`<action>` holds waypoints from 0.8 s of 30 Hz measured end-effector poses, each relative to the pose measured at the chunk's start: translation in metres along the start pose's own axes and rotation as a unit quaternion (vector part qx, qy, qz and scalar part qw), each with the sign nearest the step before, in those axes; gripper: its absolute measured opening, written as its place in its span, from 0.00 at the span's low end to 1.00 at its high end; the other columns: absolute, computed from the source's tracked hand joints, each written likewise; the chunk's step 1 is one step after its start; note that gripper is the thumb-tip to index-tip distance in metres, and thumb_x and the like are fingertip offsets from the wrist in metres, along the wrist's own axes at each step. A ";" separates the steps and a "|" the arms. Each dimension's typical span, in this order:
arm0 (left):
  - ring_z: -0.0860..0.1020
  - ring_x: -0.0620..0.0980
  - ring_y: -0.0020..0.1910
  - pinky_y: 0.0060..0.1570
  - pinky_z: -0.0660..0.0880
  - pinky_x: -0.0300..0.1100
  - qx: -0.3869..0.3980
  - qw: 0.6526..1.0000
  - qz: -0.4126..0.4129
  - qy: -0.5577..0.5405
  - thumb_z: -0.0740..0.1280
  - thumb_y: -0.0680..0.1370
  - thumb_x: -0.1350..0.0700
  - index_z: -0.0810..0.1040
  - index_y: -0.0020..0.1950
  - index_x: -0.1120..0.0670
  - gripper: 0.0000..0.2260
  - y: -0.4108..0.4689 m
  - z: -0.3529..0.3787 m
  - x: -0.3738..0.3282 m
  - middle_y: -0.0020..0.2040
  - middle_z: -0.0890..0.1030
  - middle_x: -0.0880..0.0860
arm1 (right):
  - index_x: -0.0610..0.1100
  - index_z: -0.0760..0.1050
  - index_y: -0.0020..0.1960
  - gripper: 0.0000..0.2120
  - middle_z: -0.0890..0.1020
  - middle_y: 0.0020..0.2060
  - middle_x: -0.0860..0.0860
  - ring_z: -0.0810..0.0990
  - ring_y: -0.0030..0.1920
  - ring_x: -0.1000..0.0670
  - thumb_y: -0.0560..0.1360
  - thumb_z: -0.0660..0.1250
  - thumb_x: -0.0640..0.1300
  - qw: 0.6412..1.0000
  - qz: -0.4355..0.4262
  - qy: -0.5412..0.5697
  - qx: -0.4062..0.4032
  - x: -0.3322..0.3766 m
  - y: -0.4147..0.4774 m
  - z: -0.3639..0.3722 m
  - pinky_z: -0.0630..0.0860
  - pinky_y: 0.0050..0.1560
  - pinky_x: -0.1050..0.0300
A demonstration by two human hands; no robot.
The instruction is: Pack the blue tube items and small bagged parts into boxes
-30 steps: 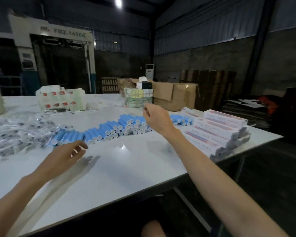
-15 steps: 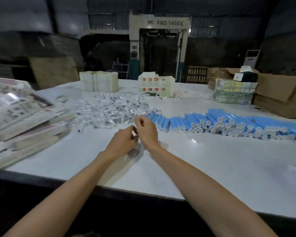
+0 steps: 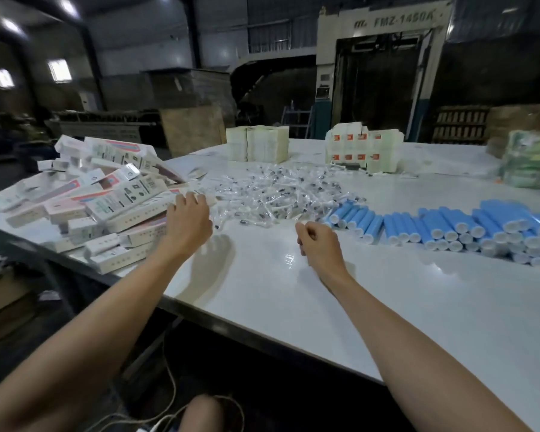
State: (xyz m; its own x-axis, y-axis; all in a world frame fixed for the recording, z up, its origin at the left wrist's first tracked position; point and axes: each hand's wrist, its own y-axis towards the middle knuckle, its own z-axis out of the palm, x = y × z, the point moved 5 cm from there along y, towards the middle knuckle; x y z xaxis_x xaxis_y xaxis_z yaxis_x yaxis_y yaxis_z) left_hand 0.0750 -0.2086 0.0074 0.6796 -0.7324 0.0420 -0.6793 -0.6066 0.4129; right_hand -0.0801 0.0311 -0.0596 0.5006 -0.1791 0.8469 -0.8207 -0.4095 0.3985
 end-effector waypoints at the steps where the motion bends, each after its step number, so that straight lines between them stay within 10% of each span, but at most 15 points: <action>1: 0.70 0.65 0.72 0.69 0.69 0.58 0.009 1.000 -0.024 0.017 0.65 0.84 0.55 0.70 0.74 0.62 0.20 0.004 0.002 0.016 0.73 0.72 0.64 | 0.43 0.71 0.36 0.20 0.79 0.29 0.52 0.76 0.29 0.53 0.81 0.63 0.55 1.000 0.000 0.005 0.000 -0.001 0.000 0.000 0.78 0.41 0.44; 13: 0.75 0.63 0.68 0.66 0.72 0.59 0.008 0.987 0.038 0.155 0.60 0.86 0.38 0.80 0.70 0.56 0.25 0.012 0.017 0.066 0.68 0.79 0.60 | 0.44 0.74 0.37 0.19 0.81 0.31 0.48 0.78 0.31 0.50 0.81 0.63 0.55 1.000 -0.001 0.022 0.013 0.002 -0.002 0.000 0.80 0.47 0.41; 20: 0.83 0.64 0.47 0.44 0.76 0.55 -0.068 0.984 0.111 -0.117 0.64 0.87 0.44 0.79 0.52 0.58 0.17 0.019 -0.027 0.020 0.50 0.85 0.63 | 0.43 0.73 0.37 0.19 0.81 0.31 0.48 0.78 0.30 0.53 0.80 0.63 0.55 1.000 0.005 0.016 0.013 0.004 -0.003 -0.001 0.80 0.46 0.42; 24: 0.76 0.48 0.35 0.33 0.67 0.45 -0.064 0.947 0.104 -0.296 0.64 0.87 0.44 0.76 0.49 0.57 0.16 0.017 -0.043 -0.027 0.43 0.80 0.54 | 0.45 0.73 0.39 0.18 0.81 0.32 0.48 0.80 0.35 0.45 0.82 0.62 0.55 1.000 0.011 -0.024 0.001 0.007 -0.004 -0.003 0.77 0.40 0.47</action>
State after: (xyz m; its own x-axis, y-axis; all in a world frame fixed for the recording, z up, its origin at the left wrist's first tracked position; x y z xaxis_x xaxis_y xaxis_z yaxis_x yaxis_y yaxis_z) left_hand 0.0572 -0.1862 0.0529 0.2356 -0.8998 -0.3673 -0.7160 -0.4162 0.5604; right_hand -0.0740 0.0340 -0.0541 0.4957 -0.2304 0.8374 -0.8308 -0.4068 0.3799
